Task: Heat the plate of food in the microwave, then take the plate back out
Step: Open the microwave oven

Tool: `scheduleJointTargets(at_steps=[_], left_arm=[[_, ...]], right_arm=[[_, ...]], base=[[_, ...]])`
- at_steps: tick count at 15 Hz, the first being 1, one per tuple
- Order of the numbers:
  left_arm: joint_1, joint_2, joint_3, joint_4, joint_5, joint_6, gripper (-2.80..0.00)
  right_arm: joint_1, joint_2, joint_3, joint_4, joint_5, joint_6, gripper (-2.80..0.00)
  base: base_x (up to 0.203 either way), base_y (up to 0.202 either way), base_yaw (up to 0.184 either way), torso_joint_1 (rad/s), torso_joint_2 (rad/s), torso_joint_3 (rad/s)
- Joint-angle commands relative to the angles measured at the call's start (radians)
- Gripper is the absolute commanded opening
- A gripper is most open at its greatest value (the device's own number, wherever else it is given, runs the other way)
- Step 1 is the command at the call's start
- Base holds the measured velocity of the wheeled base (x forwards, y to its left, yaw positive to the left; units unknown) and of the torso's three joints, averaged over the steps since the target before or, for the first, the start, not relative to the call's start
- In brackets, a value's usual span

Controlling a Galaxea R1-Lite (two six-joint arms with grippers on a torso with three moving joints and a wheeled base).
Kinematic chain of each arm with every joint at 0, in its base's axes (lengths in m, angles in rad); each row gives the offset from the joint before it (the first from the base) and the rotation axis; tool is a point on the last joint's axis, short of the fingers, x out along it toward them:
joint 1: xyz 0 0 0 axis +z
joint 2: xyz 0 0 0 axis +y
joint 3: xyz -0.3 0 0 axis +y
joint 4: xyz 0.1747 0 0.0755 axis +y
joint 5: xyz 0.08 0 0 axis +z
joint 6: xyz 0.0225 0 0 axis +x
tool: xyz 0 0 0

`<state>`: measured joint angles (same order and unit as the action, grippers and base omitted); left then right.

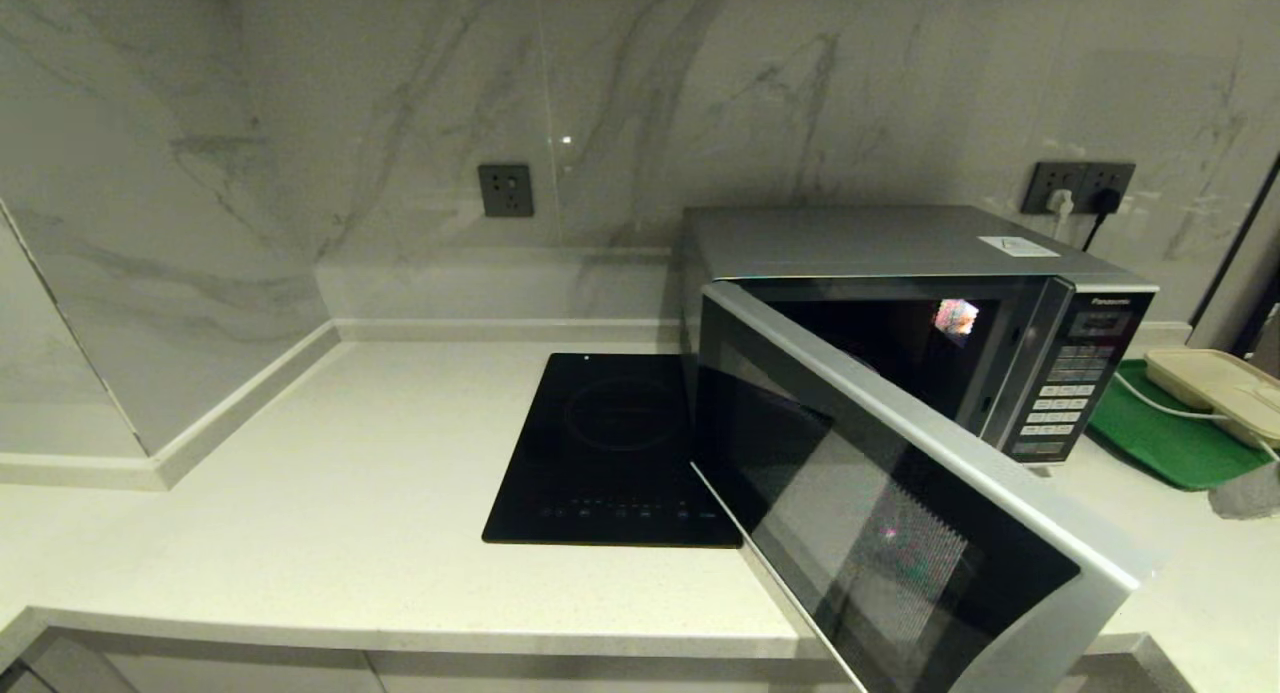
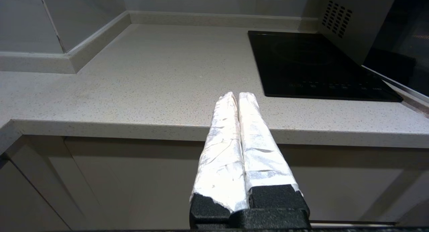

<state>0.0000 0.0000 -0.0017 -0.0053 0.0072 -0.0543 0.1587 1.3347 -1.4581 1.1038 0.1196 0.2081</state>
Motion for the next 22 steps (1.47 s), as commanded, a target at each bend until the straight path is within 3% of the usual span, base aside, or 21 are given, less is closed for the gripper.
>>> scheduleJointTargets(at_steps=[1, 3, 9, 14, 19, 22], left_arm=[[0.000, 0.000, 0.000, -0.001, 0.000, -0.001, -2.80], [0.000, 0.000, 0.000, -0.001, 0.000, -0.001, -2.80], [0.000, 0.000, 0.000, -0.001, 0.000, -0.001, -2.80], [0.000, 0.000, 0.000, -0.001, 0.000, -0.001, -2.80], [0.000, 0.000, 0.000, -0.001, 0.000, -0.001, -2.80], [0.000, 0.000, 0.000, -0.001, 0.000, -0.001, -2.80]], right_arm=[[0.154, -0.019, -0.002, 0.001, 0.000, 0.014, -2.80], [0.262, 0.017, -0.008, -0.037, -0.007, 0.050, -2.80], [0.425, 0.132, -0.005, -0.150, -0.032, 0.065, -2.80], [0.547, 0.156, -0.022, -0.164, -0.038, 0.064, -2.80], [0.630, 0.158, -0.031, -0.203, -0.054, 0.065, -2.80], [0.636, 0.169, -0.022, -0.205, -0.055, 0.080, -2.80]], base=[[0.000, 0.000, 0.000, 0.000, 0.00, 0.000], [0.000, 0.000, 0.000, 0.000, 0.00, 0.000], [0.000, 0.000, 0.000, 0.000, 0.00, 0.000], [0.000, 0.000, 0.000, 0.000, 0.00, 0.000], [0.000, 0.000, 0.000, 0.000, 0.00, 0.000], [0.000, 0.000, 0.000, 0.000, 0.00, 0.000]])
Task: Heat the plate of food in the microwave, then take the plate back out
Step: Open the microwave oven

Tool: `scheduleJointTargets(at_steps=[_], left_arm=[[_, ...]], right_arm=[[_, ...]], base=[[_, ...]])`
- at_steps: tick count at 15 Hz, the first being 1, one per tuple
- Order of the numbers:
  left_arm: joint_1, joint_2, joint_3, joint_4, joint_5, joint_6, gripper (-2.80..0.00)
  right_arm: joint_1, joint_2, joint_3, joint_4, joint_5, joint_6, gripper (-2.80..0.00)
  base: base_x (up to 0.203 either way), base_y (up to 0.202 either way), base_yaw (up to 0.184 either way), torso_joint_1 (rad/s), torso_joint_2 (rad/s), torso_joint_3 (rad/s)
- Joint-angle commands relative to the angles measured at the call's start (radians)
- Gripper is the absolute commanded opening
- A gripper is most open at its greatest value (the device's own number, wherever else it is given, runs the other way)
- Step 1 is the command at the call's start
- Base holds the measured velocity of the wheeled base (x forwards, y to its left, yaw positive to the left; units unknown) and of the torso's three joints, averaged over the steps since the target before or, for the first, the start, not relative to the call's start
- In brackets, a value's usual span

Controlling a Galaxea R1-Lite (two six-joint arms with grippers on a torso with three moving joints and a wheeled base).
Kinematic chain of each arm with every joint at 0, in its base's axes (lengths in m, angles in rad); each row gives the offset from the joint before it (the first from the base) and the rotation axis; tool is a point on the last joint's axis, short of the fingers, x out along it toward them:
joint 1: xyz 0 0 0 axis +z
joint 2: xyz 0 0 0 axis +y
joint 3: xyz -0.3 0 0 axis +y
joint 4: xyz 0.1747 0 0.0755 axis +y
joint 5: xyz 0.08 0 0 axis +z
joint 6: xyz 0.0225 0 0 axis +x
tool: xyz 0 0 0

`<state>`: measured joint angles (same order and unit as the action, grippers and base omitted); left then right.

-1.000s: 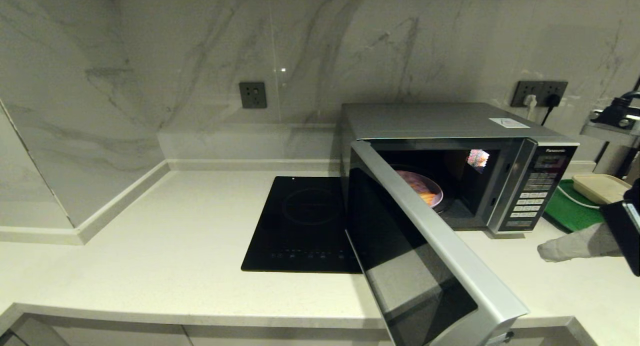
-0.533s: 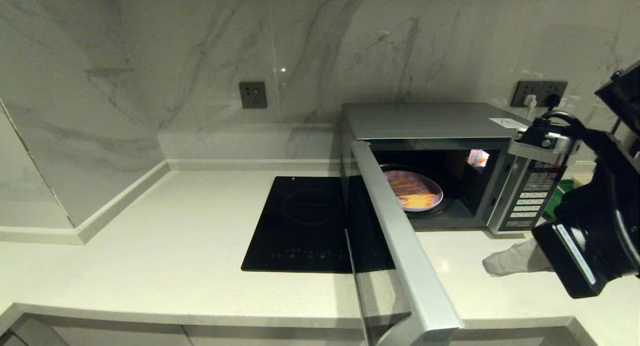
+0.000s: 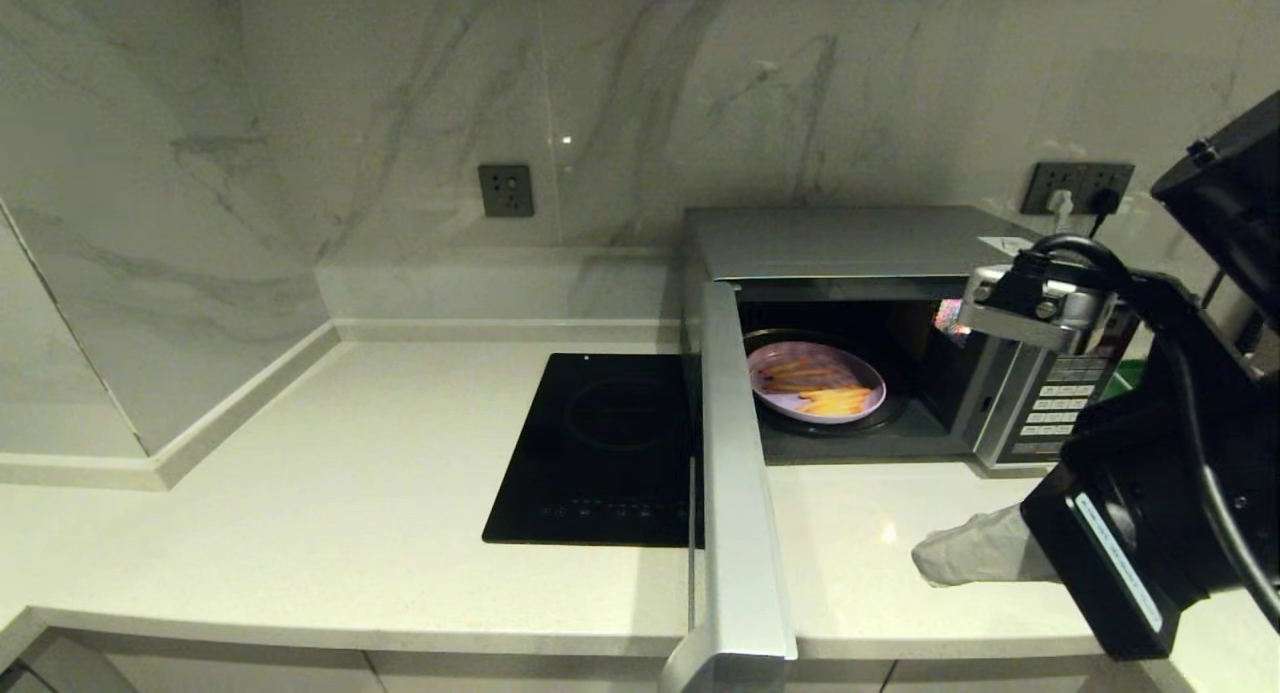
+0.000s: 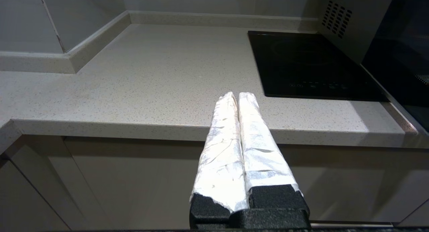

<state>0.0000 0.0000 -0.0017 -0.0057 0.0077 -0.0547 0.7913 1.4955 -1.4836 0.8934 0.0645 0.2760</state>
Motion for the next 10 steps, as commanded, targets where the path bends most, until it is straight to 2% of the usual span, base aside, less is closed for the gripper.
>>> scheduleJointTargets(at_steps=[1, 4, 6, 7, 10], left_arm=[[0.000, 0.000, 0.000, 0.000, 0.000, -0.001, -2.80], [0.000, 0.000, 0.000, 0.000, 0.000, 0.001, -2.80], [0.000, 0.000, 0.000, 0.000, 0.000, -0.001, -2.80], [0.000, 0.000, 0.000, 0.000, 0.001, -0.001, -2.80], [0.000, 0.000, 0.000, 0.000, 0.001, -0.001, -2.80]], right_arm=[[0.003, 0.006, 0.003, 0.004, 0.000, 0.037, -2.80], [0.001, 0.008, 0.020, 0.003, 0.000, 0.060, -2.80], [-0.008, 0.009, 0.026, -0.009, -0.025, 0.117, -2.80], [-0.021, 0.011, 0.033, -0.039, -0.062, 0.179, -2.80], [-0.063, 0.043, 0.062, -0.097, -0.266, 0.492, -2.80]], base=[[0.000, 0.000, 0.000, 0.000, 0.00, 0.000], [0.000, 0.000, 0.000, 0.000, 0.00, 0.000], [0.000, 0.000, 0.000, 0.000, 0.00, 0.000], [0.000, 0.000, 0.000, 0.000, 0.00, 0.000], [0.000, 0.000, 0.000, 0.000, 0.00, 0.000]])
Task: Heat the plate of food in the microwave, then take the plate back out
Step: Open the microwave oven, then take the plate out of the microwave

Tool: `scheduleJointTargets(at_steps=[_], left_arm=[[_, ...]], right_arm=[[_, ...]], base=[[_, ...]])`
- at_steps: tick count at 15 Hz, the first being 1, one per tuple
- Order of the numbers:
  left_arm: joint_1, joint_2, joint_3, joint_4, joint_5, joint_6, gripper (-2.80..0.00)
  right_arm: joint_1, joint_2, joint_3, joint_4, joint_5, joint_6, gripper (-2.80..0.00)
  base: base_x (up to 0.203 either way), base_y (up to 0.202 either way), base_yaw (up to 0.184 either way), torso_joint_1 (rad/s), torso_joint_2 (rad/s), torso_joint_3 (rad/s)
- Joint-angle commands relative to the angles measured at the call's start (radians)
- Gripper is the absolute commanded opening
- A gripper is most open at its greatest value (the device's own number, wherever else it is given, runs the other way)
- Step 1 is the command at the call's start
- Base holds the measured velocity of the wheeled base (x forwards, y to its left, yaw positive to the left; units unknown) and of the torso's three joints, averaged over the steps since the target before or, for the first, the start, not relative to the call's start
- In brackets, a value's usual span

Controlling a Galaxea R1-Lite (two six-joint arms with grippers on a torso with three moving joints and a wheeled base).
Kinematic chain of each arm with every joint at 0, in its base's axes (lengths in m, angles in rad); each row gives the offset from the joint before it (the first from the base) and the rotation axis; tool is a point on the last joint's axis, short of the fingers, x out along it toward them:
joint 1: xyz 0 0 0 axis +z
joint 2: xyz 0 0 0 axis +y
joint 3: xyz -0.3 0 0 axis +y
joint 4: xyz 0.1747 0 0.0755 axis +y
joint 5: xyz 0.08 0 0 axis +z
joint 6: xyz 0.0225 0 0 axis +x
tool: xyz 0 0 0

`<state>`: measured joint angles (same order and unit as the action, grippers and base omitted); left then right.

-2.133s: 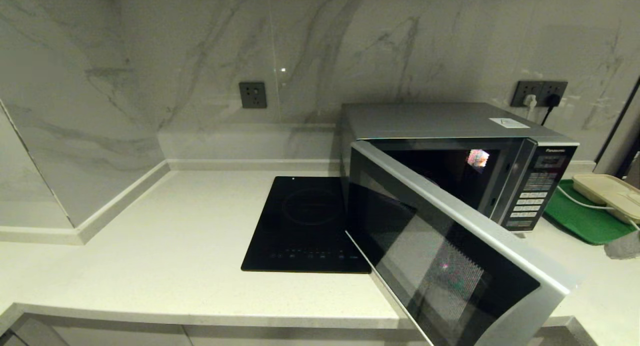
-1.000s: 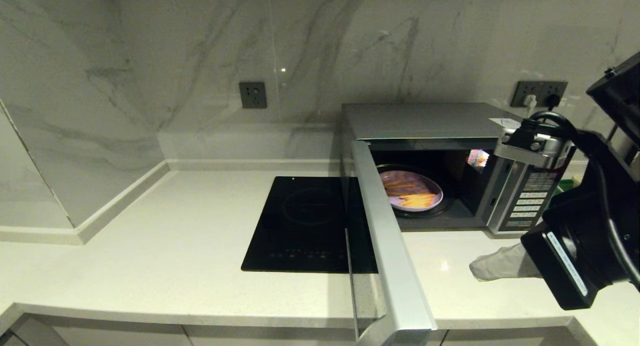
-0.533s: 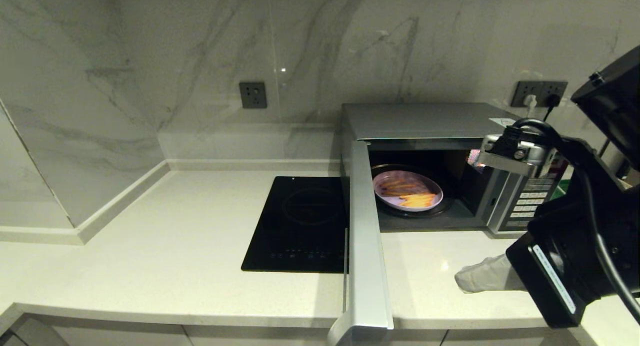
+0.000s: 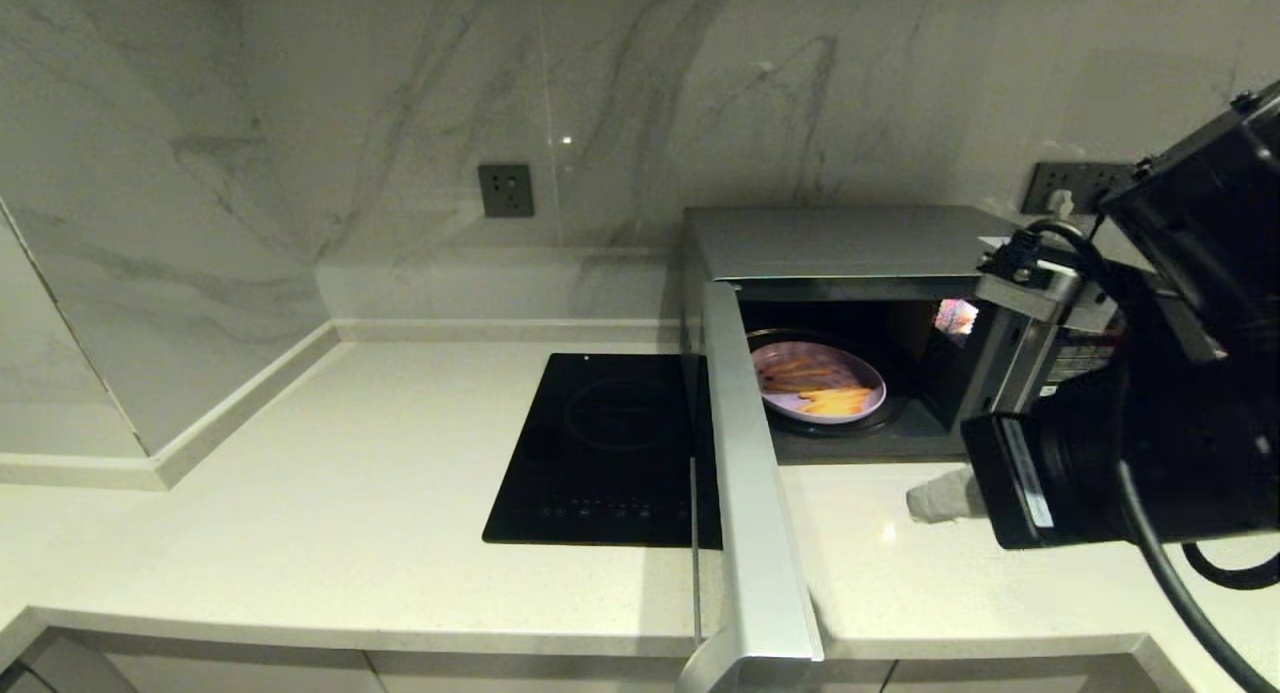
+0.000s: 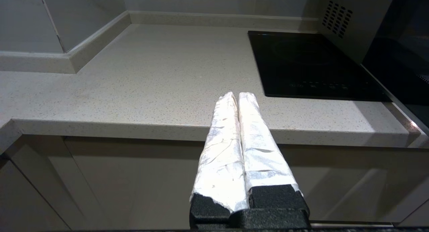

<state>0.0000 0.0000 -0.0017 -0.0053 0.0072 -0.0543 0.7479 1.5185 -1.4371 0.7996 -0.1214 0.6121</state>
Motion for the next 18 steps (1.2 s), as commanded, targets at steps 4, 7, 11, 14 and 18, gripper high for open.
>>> scheduleJointTargets(at_steps=[4, 7, 11, 14, 18], left_arm=[[0.000, 0.000, 0.000, -0.001, 0.000, -0.001, -2.80], [0.000, 0.000, 0.000, -0.001, 0.000, -0.001, -2.80], [0.000, 0.000, 0.000, -0.001, 0.000, -0.001, -2.80], [0.000, 0.000, 0.000, -0.001, 0.000, 0.000, -2.80], [0.000, 0.000, 0.000, -0.001, 0.000, -0.001, -2.80]], right_arm=[[-0.133, -0.022, 0.168, -0.159, -0.075, 0.282, -2.80], [-0.245, -0.039, 0.186, -0.194, -0.056, 0.374, -2.80], [-0.428, -0.059, 0.180, -0.197, 0.064, 0.417, -2.80], [-0.541, -0.024, 0.188, -0.197, 0.170, 0.423, -2.80], [-0.550, -0.004, 0.200, -0.198, 0.168, 0.431, -2.80]], base=[[0.000, 0.000, 0.000, 0.000, 0.00, 0.000], [0.000, 0.000, 0.000, 0.000, 0.00, 0.000], [0.000, 0.000, 0.000, 0.000, 0.00, 0.000], [0.000, 0.000, 0.000, 0.000, 0.00, 0.000], [0.000, 0.000, 0.000, 0.000, 0.00, 0.000]])
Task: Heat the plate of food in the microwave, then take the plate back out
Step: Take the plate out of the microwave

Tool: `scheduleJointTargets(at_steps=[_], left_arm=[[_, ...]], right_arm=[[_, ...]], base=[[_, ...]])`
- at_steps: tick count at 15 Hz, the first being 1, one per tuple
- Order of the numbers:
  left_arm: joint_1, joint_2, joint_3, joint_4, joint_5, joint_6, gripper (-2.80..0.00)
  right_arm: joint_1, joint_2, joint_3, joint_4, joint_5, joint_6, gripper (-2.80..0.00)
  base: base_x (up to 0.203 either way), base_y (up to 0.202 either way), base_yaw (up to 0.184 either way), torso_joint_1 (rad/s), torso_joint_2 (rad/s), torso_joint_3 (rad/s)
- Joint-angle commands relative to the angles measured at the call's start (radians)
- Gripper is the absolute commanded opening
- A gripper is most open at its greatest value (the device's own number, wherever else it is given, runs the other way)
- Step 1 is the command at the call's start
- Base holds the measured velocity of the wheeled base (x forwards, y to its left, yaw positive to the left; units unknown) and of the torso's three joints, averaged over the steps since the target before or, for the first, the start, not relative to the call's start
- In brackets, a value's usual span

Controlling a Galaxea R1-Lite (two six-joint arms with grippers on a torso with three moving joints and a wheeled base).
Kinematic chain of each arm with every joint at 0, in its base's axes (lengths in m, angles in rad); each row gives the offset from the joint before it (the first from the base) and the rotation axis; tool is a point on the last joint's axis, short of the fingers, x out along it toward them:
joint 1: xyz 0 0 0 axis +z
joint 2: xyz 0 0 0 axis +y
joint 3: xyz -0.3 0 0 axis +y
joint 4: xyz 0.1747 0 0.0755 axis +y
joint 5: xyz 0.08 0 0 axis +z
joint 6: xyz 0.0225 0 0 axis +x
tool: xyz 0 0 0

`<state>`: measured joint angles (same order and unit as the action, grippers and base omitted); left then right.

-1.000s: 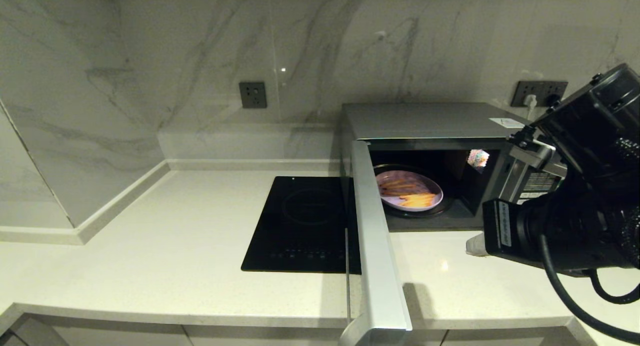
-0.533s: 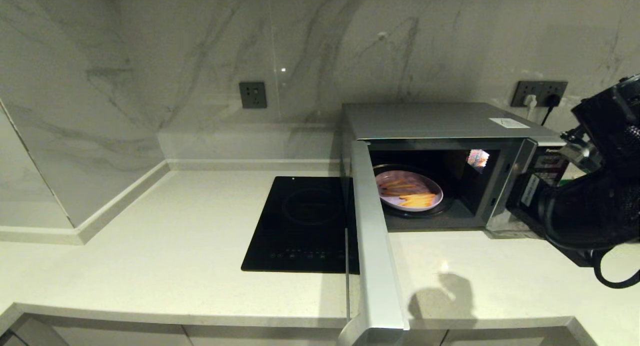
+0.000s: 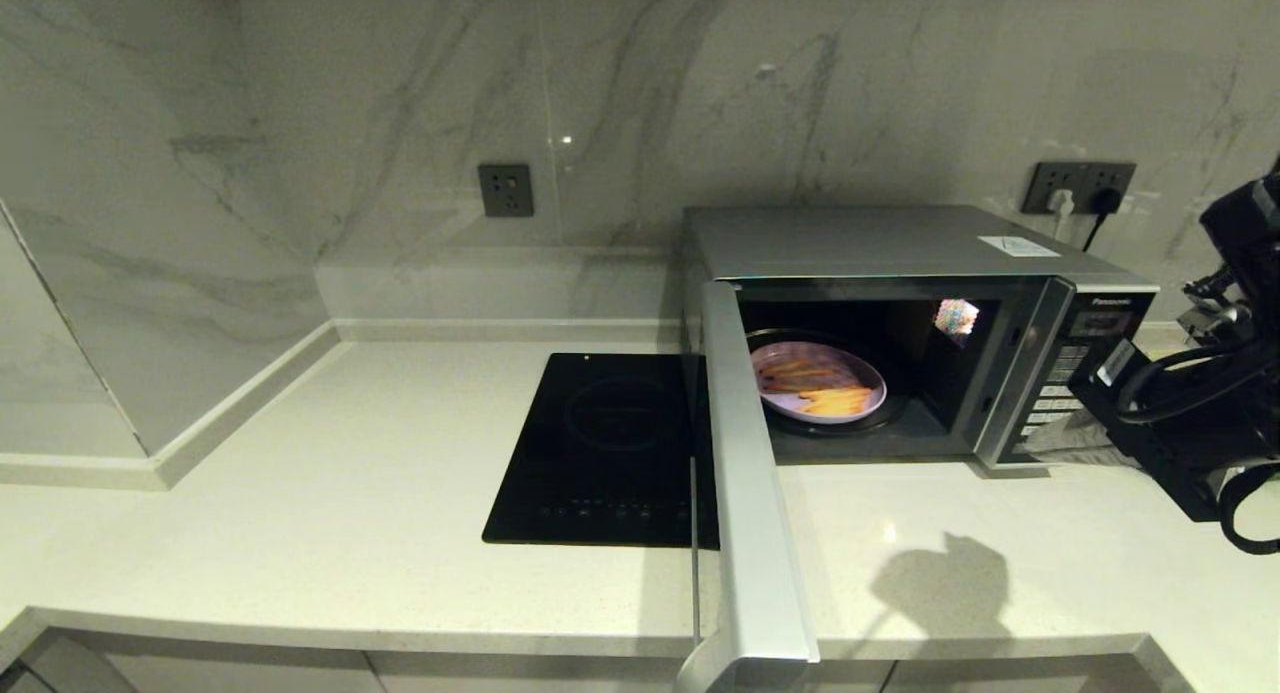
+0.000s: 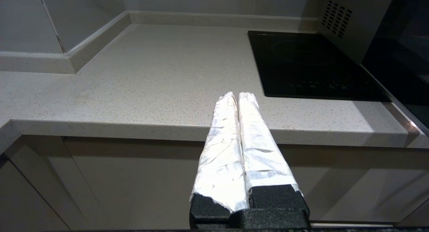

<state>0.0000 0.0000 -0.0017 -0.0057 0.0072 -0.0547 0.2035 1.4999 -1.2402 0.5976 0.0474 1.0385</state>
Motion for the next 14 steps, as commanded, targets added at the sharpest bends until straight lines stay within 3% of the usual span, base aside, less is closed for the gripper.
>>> scheduleJointTargets(at_steps=[1, 8, 12, 14], left_arm=[[0.000, 0.000, -0.001, 0.000, 0.001, 0.000, -2.80], [0.000, 0.000, 0.000, 0.000, 0.001, -0.001, -2.80], [0.000, 0.000, 0.000, 0.000, 0.001, -0.001, -2.80], [0.000, 0.000, 0.000, 0.000, 0.001, -0.001, -2.80]], right_arm=[[-0.007, 0.025, 0.005, 0.002, 0.001, 0.004, 0.00], [-0.007, 0.249, -0.015, -0.151, 0.004, -0.003, 0.00], [-0.009, 0.425, -0.131, -0.204, -0.006, -0.006, 0.00], [-0.009, 0.503, -0.206, -0.204, -0.049, -0.004, 0.00]], base=[[0.000, 0.000, 0.000, 0.000, 0.00, 0.000], [0.000, 0.000, 0.000, 0.000, 0.00, 0.000], [0.000, 0.000, 0.000, 0.000, 0.00, 0.000], [0.000, 0.000, 0.000, 0.000, 0.00, 0.000]])
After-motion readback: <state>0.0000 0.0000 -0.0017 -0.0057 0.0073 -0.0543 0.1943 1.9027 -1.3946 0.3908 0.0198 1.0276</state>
